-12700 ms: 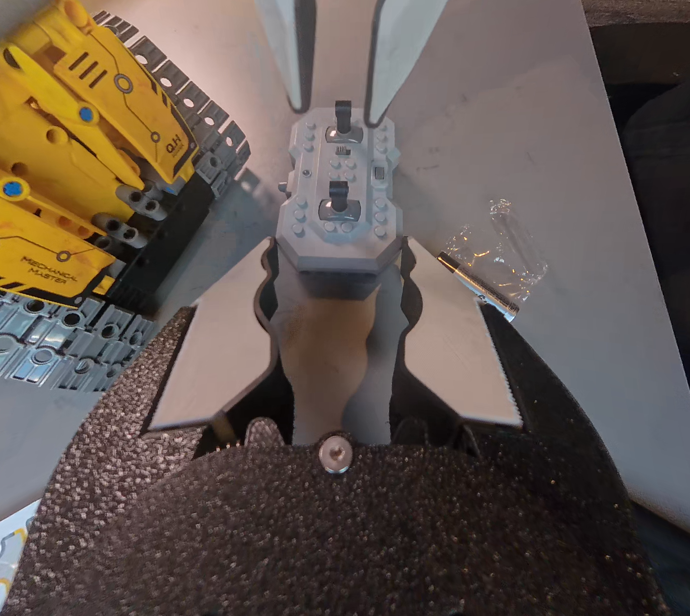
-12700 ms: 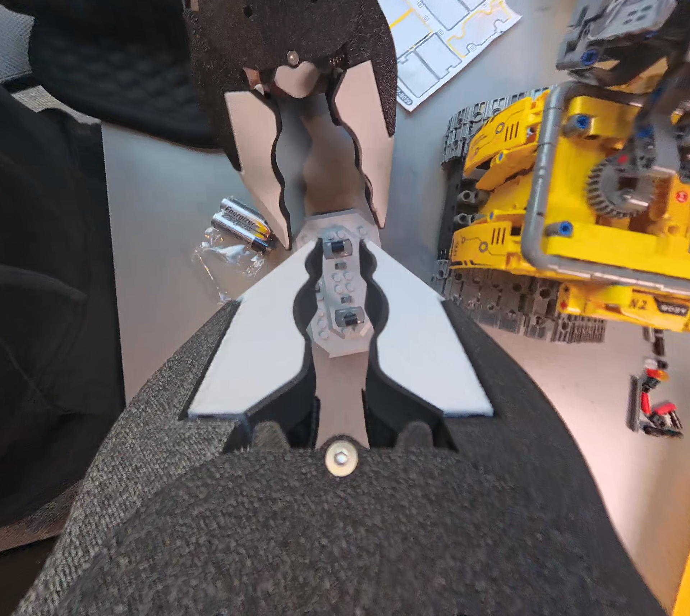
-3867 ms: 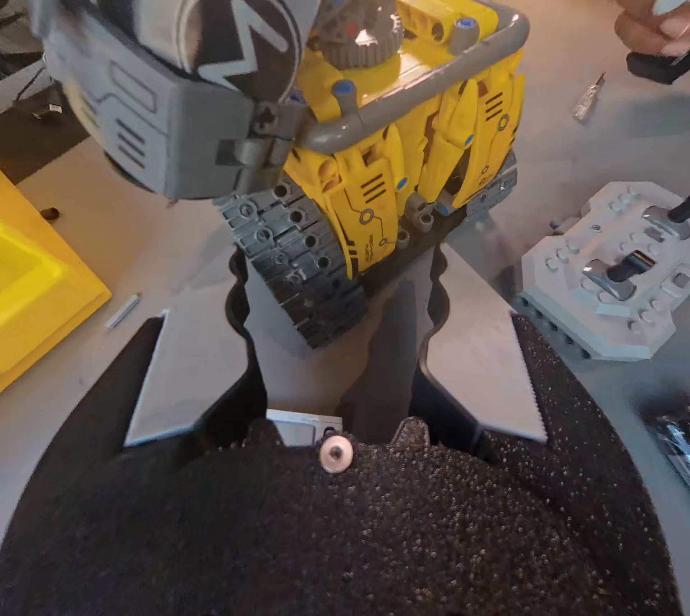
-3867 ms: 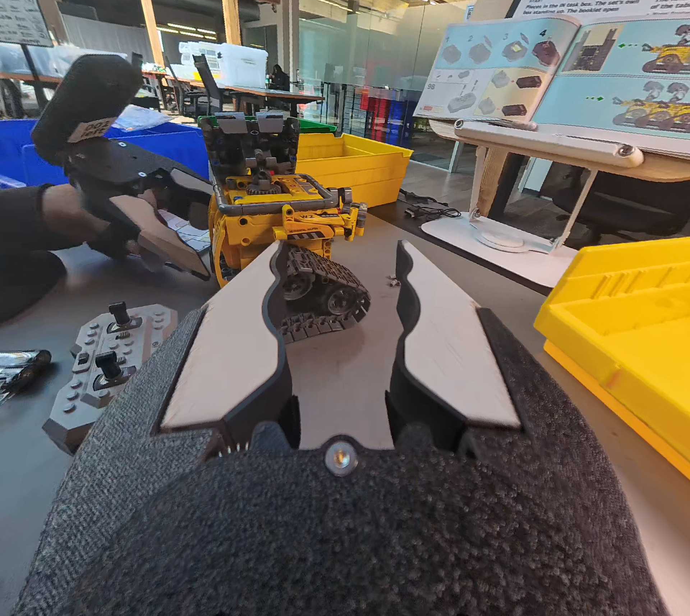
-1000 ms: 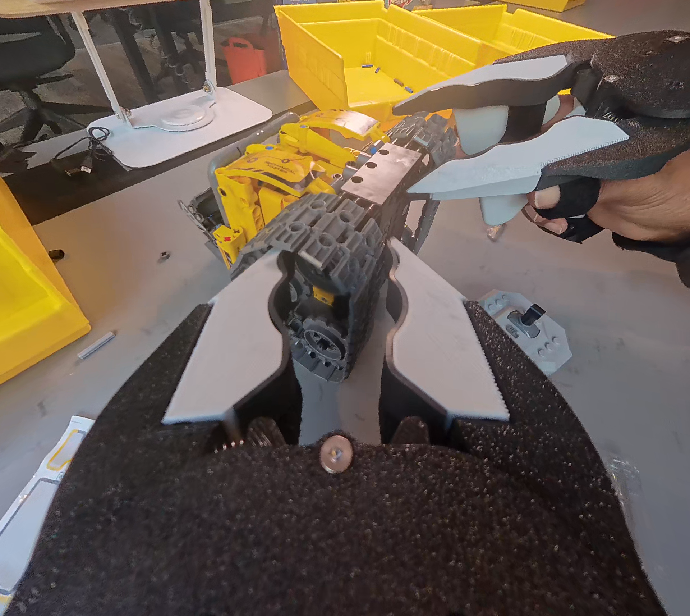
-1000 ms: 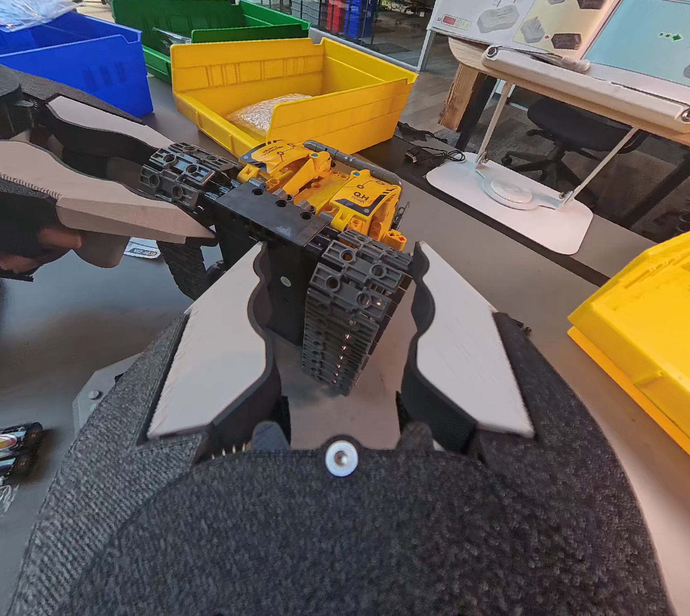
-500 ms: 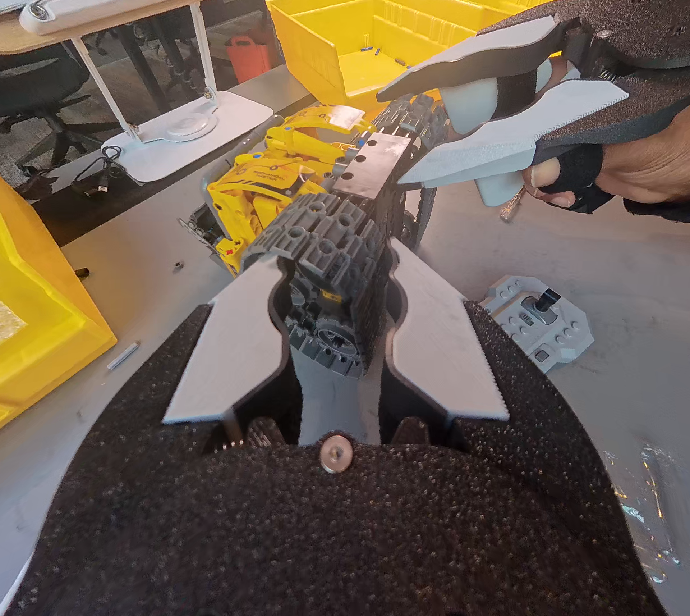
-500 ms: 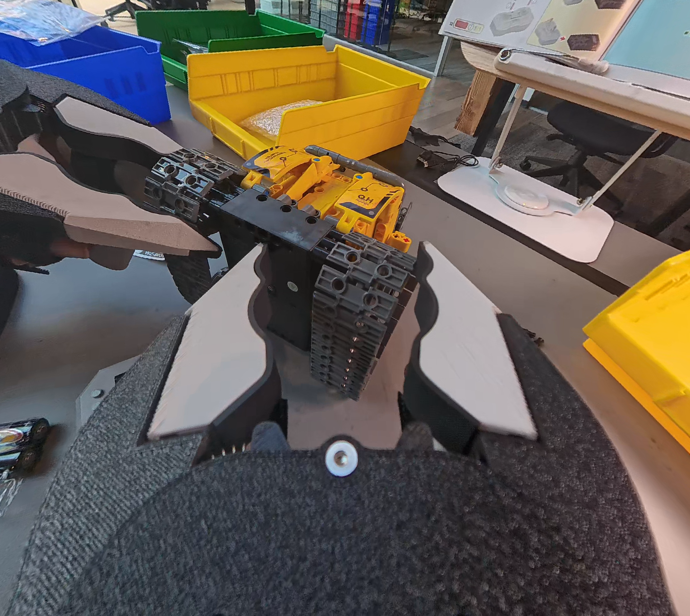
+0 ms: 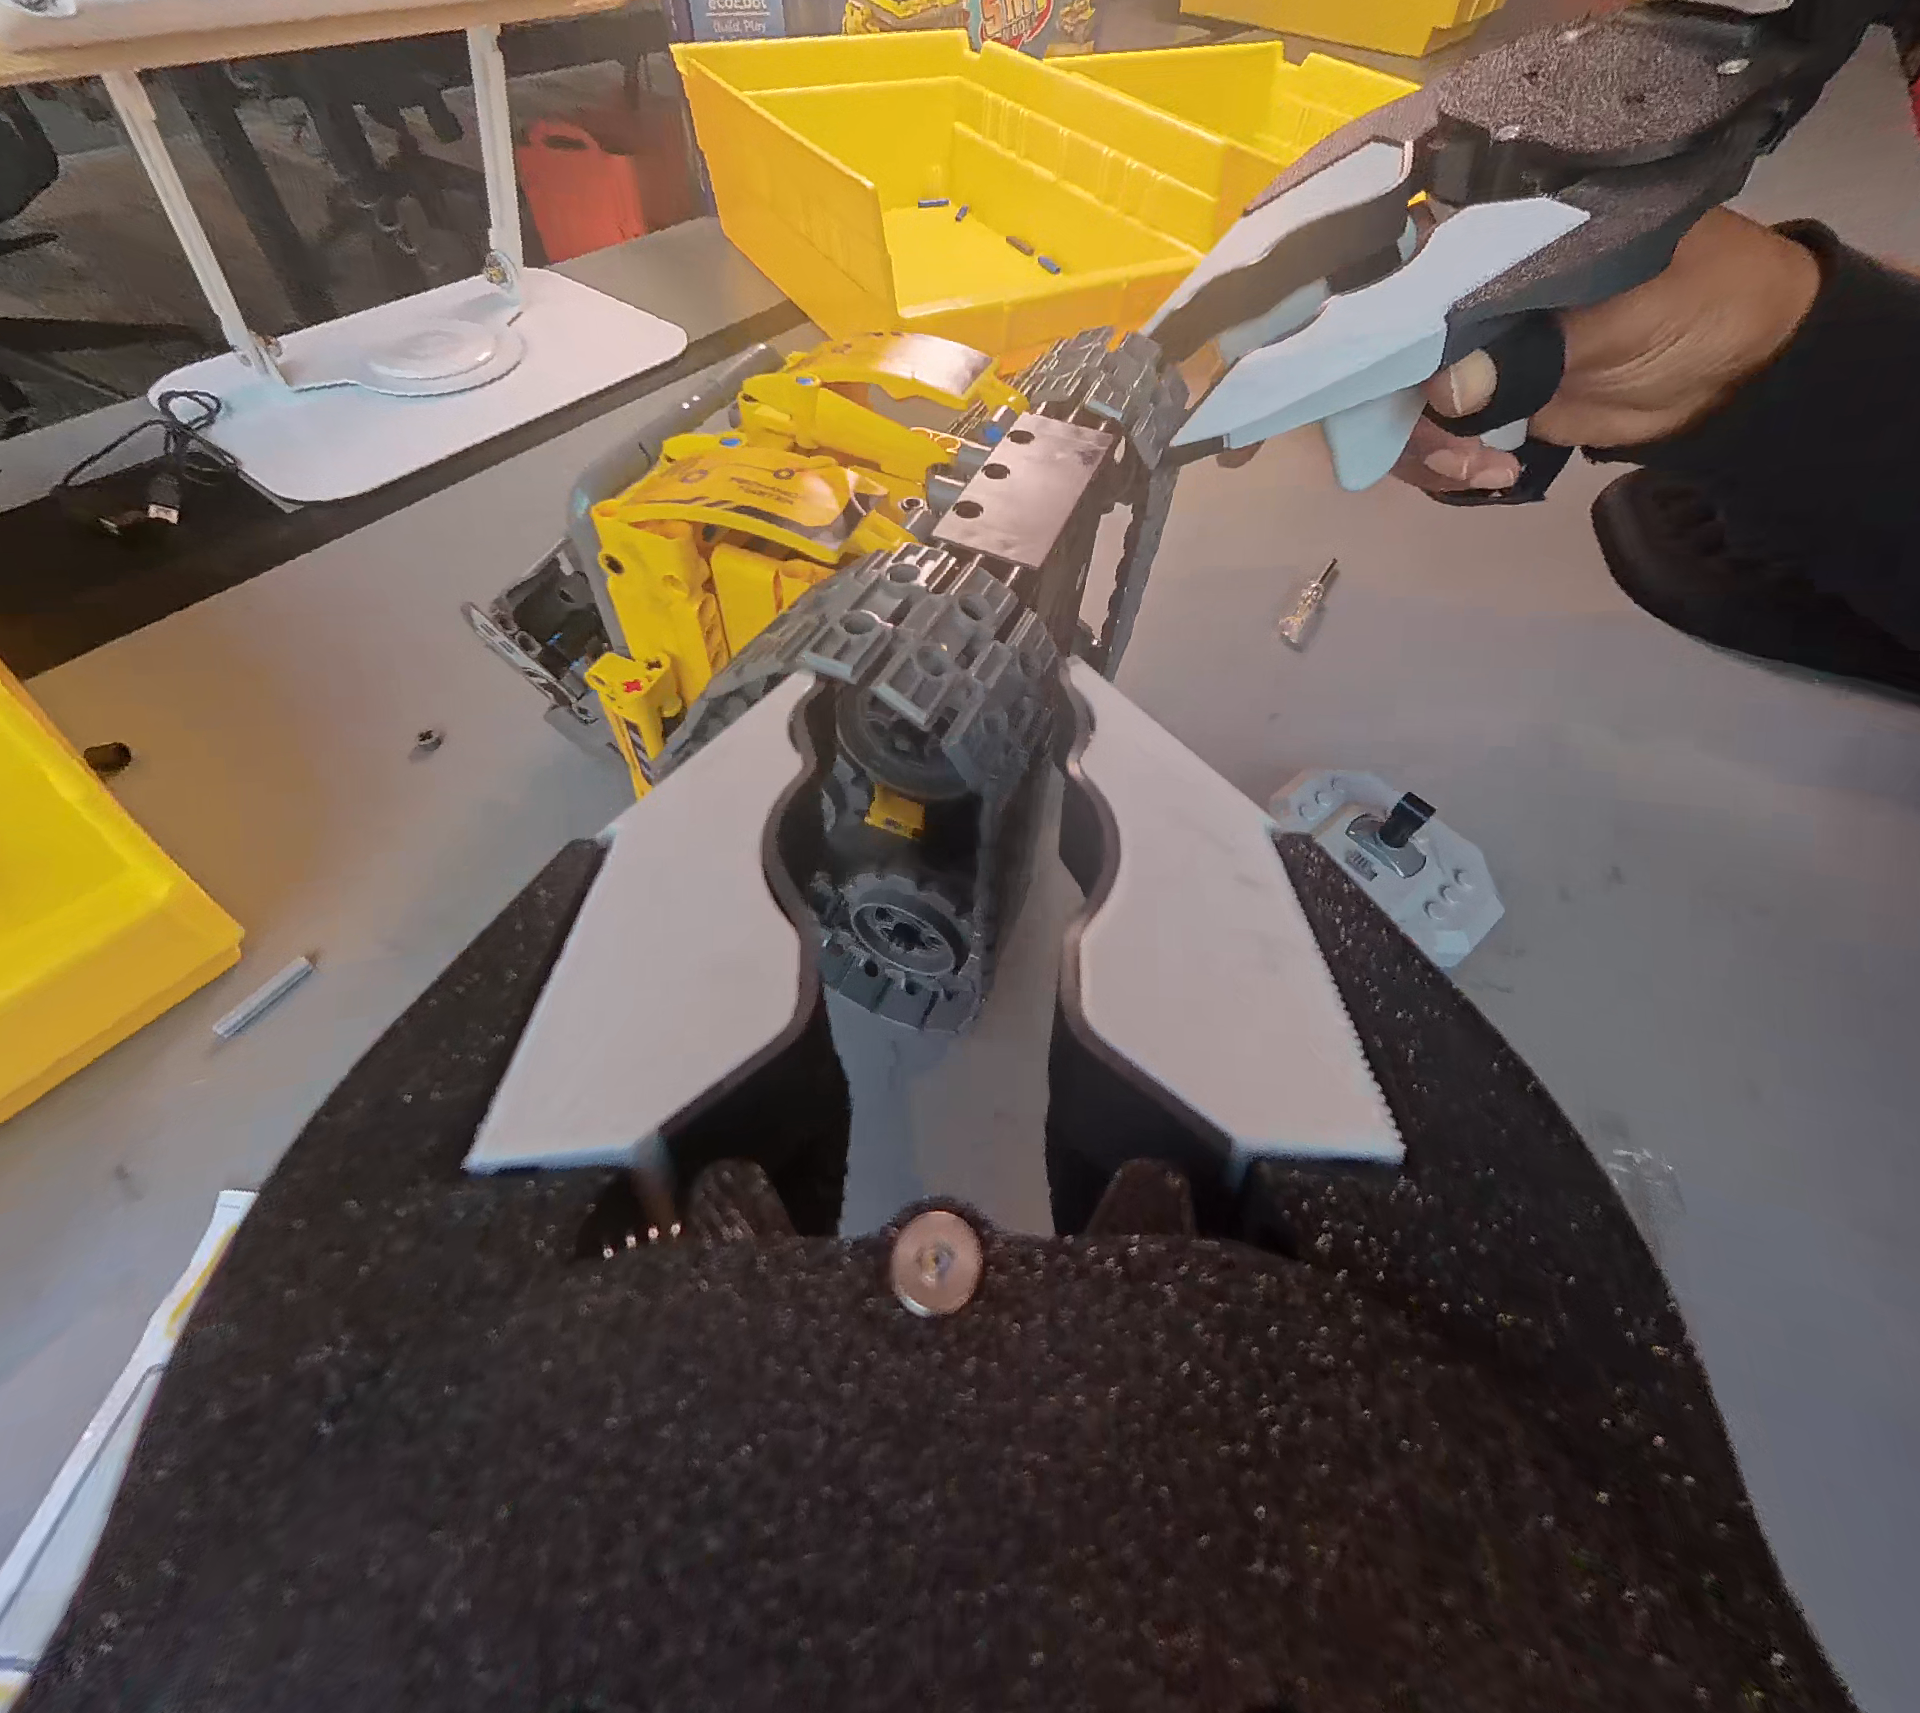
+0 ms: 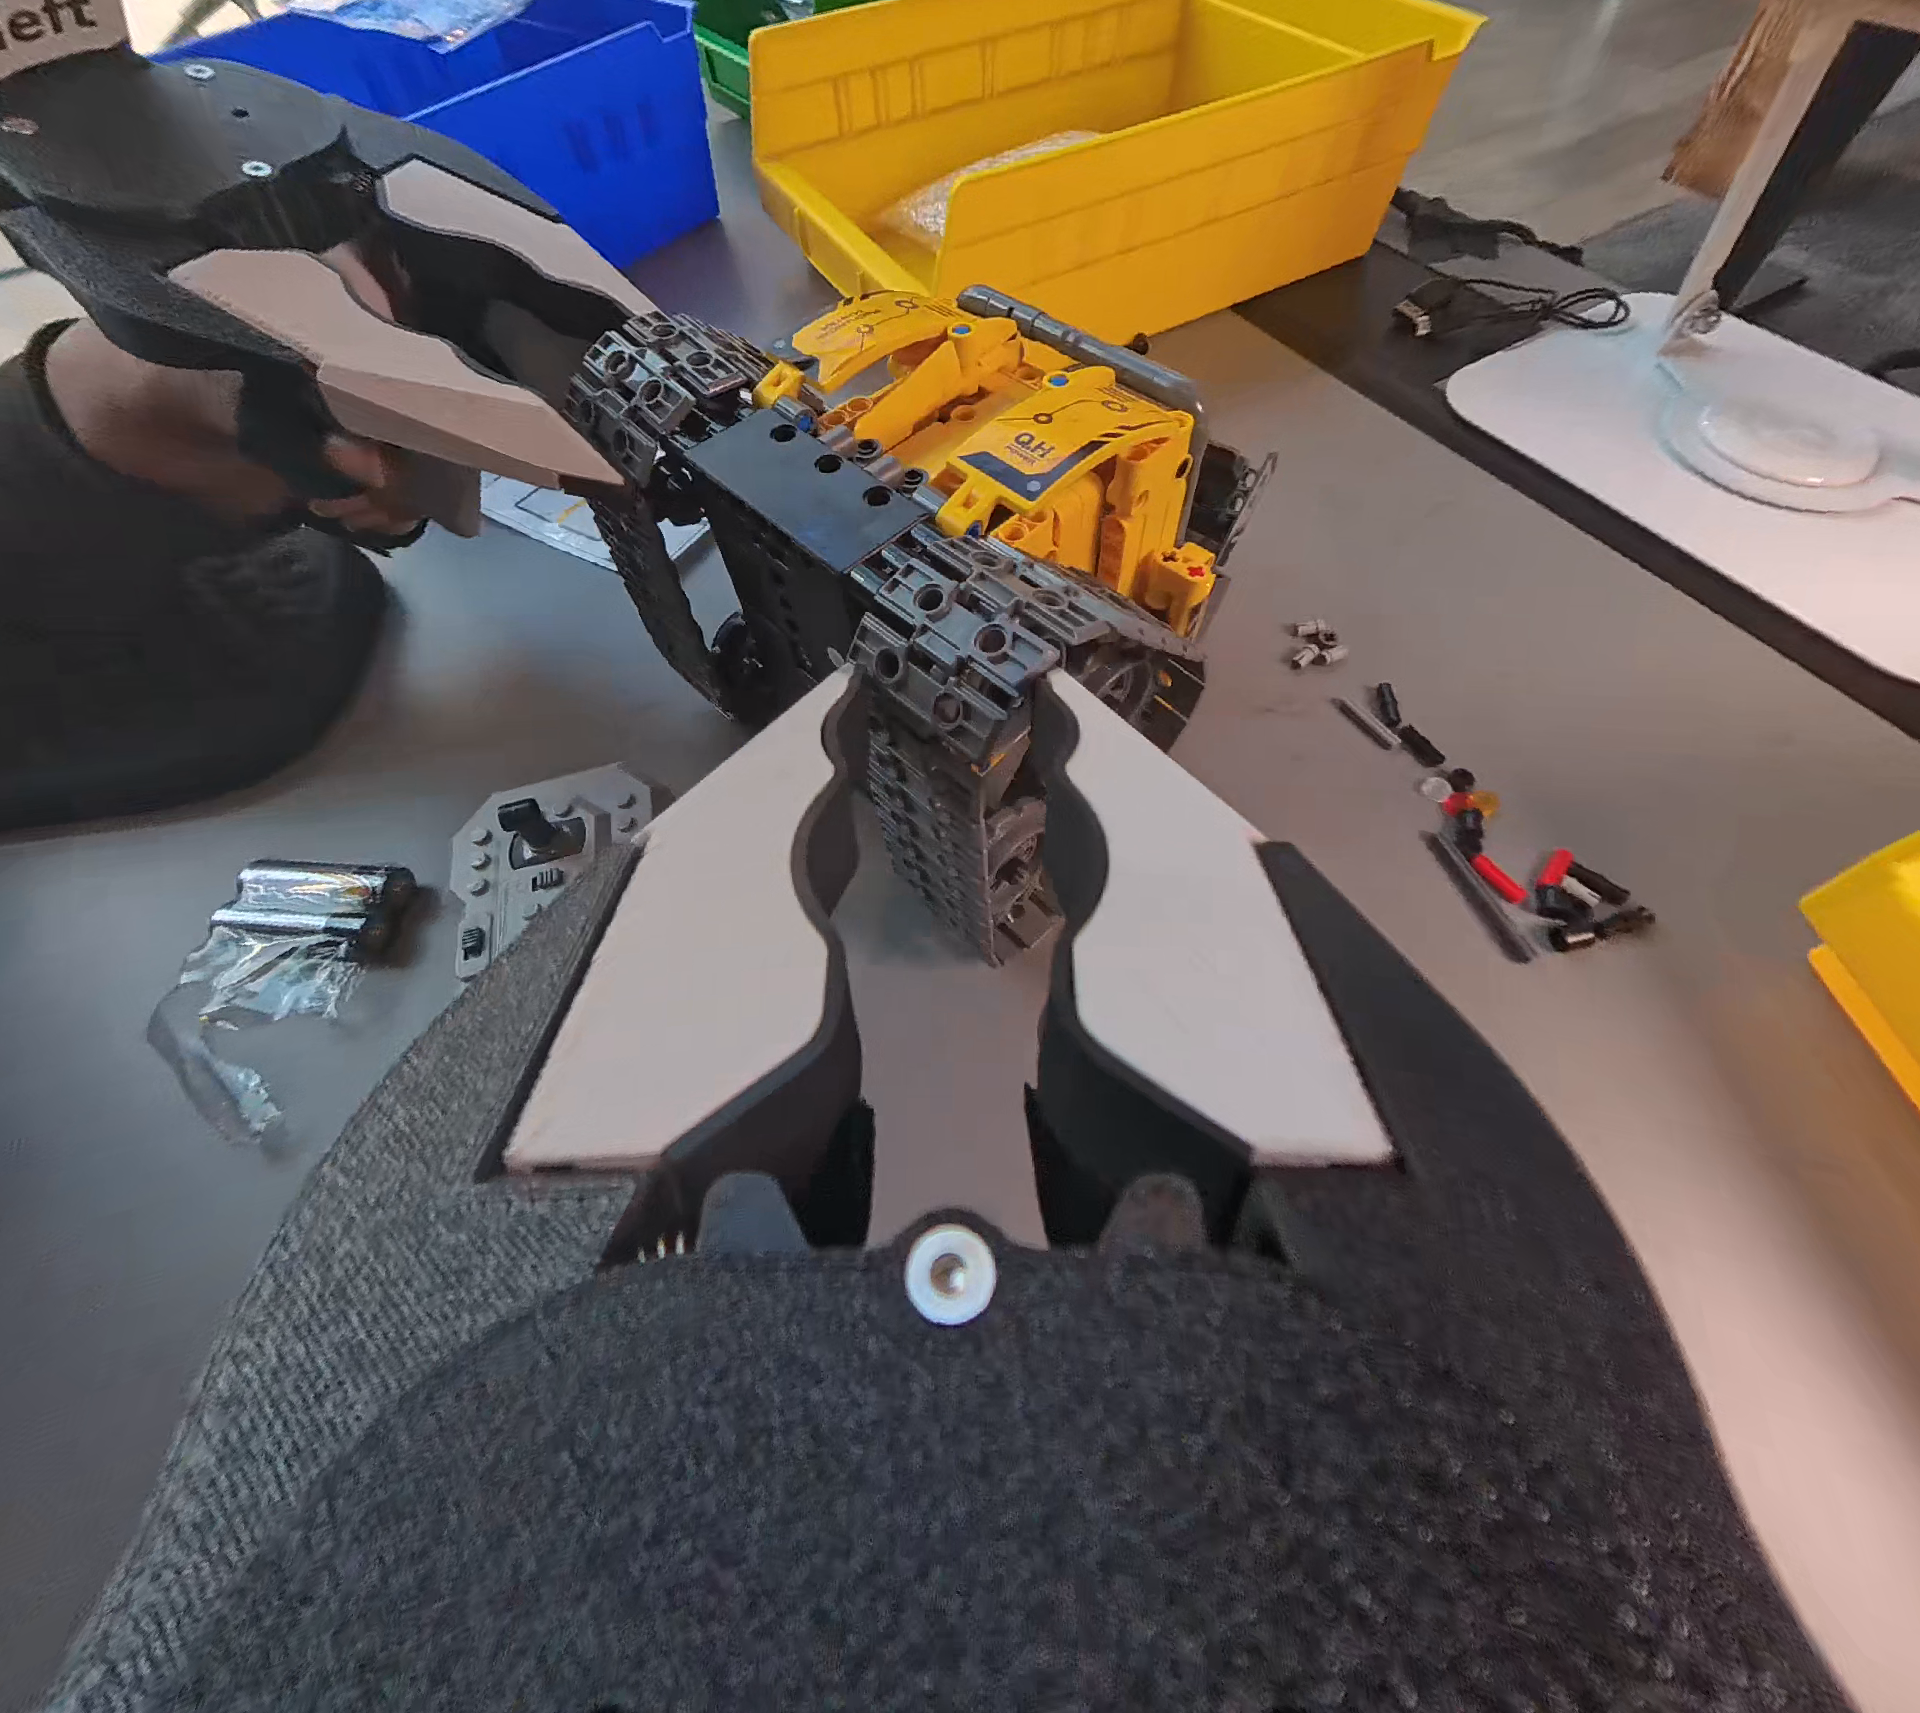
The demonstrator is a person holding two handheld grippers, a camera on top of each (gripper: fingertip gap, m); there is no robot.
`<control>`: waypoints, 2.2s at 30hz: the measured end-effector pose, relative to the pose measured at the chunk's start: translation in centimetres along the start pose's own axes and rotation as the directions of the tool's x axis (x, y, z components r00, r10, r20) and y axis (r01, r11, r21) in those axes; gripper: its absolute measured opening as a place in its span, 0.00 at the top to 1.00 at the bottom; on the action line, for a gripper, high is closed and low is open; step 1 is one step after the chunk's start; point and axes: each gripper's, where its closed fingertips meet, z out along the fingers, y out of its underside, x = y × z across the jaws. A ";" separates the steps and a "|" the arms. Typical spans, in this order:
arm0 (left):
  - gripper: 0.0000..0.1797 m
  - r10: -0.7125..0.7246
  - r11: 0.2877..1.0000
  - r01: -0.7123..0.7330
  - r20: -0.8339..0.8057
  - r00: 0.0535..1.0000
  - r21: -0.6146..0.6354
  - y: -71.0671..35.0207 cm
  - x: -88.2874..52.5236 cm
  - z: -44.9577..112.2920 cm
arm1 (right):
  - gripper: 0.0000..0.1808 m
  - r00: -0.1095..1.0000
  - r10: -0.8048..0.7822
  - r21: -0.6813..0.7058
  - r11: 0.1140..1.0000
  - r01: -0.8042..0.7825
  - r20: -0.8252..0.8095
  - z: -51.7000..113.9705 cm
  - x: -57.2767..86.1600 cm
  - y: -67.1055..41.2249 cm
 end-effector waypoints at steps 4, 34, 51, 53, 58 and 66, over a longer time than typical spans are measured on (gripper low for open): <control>0.79 0.189 0.982 -0.189 0.028 0.982 -0.019 0.3 -0.1 -0.6 | 0.87 0.986 -0.164 0.071 0.984 0.162 0.017 0.1 -0.8 0.3; 0.81 0.413 0.814 -0.417 -0.102 0.905 -0.404 10.0 -1.0 -2.0 | 0.87 0.815 -0.568 -0.329 0.752 0.571 0.115 0.6 0.4 10.1; 0.56 0.164 0.929 -0.282 -0.413 0.896 -0.241 8.3 7.5 -1.6 | 0.53 0.958 -0.190 -0.286 0.926 0.248 0.214 -0.8 -10.5 10.0; 0.54 0.193 0.916 -0.314 -0.412 0.891 -0.250 8.6 7.9 -0.9 | 0.63 0.941 -0.241 -0.282 0.910 0.305 0.239 -0.3 -10.1 10.4; 0.50 0.305 0.872 -0.414 -0.372 0.877 -0.261 9.8 8.5 0.3 | 0.63 0.871 -0.317 -0.211 0.886 0.413 0.376 -1.4 -9.4 10.8; 0.60 0.255 0.848 -0.391 -0.372 0.893 -0.358 11.1 9.6 2.1 | 0.61 0.923 -0.259 -0.267 0.903 0.336 0.285 -2.2 -7.2 11.1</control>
